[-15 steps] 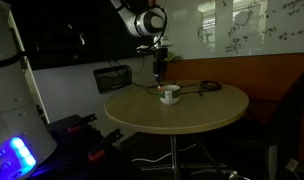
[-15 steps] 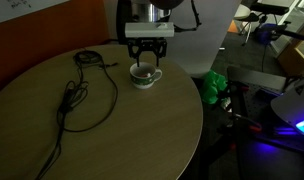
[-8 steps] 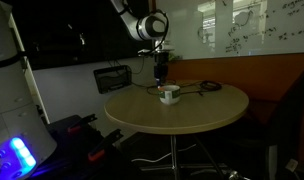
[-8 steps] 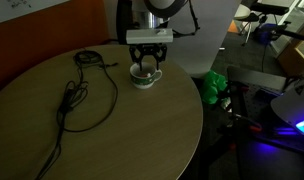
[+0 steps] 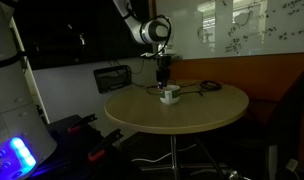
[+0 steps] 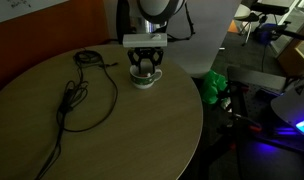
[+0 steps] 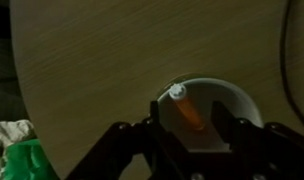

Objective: Pick the marker from the cup and put it on the table

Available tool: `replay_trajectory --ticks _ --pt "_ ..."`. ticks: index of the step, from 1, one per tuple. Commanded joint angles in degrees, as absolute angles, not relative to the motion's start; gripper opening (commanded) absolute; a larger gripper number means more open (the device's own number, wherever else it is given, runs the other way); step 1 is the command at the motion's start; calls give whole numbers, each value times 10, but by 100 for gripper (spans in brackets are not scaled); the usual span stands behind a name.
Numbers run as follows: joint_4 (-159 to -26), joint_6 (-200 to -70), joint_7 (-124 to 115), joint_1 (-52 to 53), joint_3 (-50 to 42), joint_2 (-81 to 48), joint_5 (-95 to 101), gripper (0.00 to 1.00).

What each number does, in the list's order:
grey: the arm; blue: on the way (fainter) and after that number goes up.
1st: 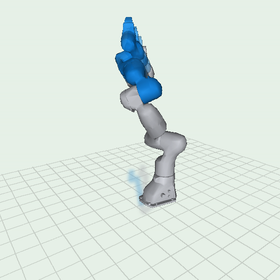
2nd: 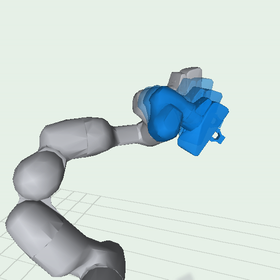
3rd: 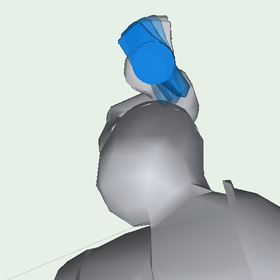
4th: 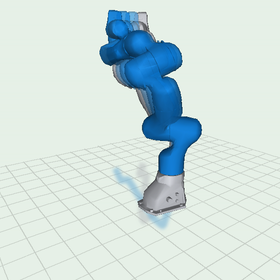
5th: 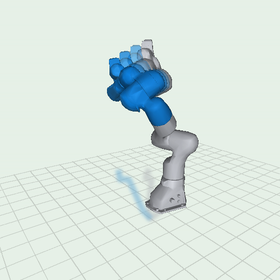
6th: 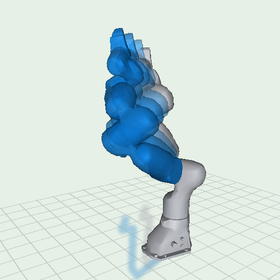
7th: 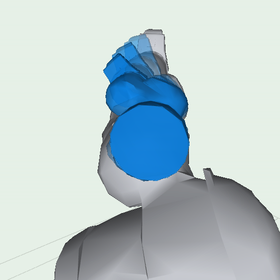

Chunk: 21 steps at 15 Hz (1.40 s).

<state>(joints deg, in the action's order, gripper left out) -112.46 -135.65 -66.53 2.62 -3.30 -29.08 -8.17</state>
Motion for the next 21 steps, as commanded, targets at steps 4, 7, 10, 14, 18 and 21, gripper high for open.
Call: replay_trajectory --ticks 4,7,10,14,18,21 --pt "-1082 -1328 -646 29 -41 -318 -97 44" --pt "-1074 -1317 -633 23 -35 -321 -105 28" --pt "-1070 -1302 -614 22 -34 -324 -114 31" --pt "-1071 -1292 -608 25 -38 -330 -123 41" --pt "-1075 -1298 -608 26 -40 -332 -123 15" --pt "-1075 -1302 -605 26 -40 -327 -125 0"
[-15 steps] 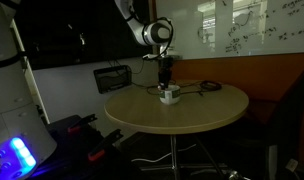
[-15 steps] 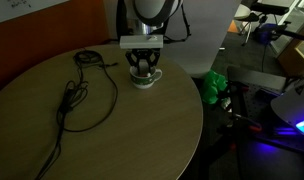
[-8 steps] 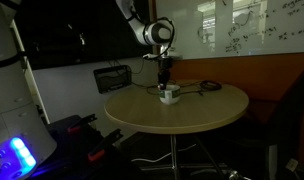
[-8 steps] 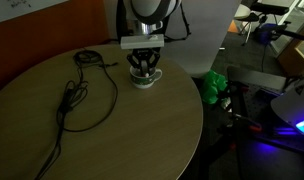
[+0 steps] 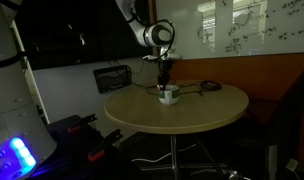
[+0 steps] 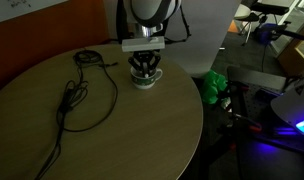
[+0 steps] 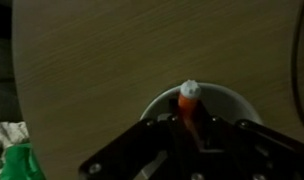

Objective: Pick the marker from the cup and put it on the table

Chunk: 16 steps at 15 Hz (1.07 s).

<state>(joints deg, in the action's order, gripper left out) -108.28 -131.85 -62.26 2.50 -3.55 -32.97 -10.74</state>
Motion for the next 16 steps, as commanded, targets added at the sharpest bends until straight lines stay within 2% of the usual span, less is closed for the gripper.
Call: replay_trajectory --ticks 1,9,16 --pt "-1075 -1301 -608 27 -42 -323 -122 3" --pt "-1102 -1281 -615 52 -37 -230 -103 5" --pt "-1166 -1240 -673 134 3 -145 -22 5"
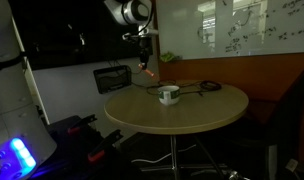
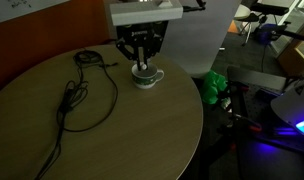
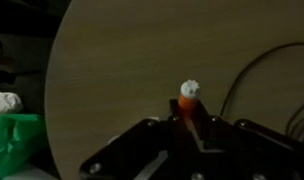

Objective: Pick the marker from the cup and put it on the table

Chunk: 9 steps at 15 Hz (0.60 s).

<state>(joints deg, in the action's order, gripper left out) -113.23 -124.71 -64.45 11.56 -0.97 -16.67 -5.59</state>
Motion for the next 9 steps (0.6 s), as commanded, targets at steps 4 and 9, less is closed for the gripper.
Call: replay_trajectory --ticks 4,9 --pt "-1226 -1270 -782 182 15 -128 85 5" --pt "-1293 -1299 -856 179 31 -98 155 5"
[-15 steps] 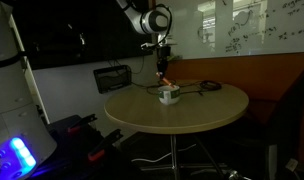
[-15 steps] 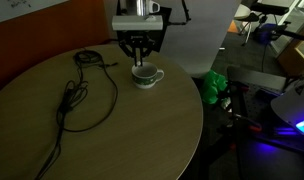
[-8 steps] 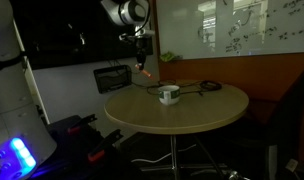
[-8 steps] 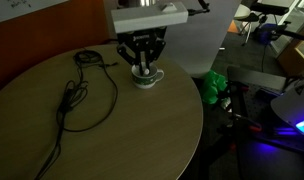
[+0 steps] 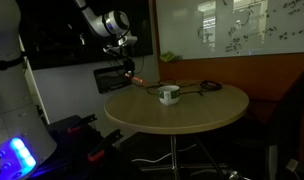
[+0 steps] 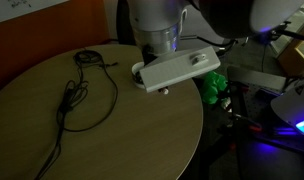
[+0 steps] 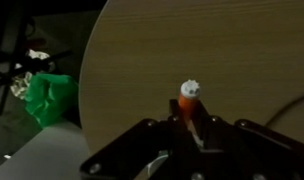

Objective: Pick the marker from the cup and put it on the table

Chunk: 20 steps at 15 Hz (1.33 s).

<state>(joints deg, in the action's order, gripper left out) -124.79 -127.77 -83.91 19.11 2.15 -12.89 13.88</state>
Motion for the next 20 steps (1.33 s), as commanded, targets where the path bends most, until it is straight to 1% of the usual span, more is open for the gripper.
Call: replay_trajectory --ticks 1,8,10,16,17,18,19,20 --pt "-1306 -1303 -855 175 32 -94 158 5" --pt "-1364 -1304 -879 165 30 -100 202 5" --pt "-1374 -1331 -914 166 28 -108 221 5" --pt "-1365 -1352 -985 174 19 -158 269 5" --pt "-1363 -1349 -997 176 16 -164 274 29" --pt "-1363 -1355 -1005 177 14 -168 281 44" --pt "-1361 -1360 -1018 178 11 -172 290 49" --pt "-1357 -1364 -1034 178 7 -174 298 58"
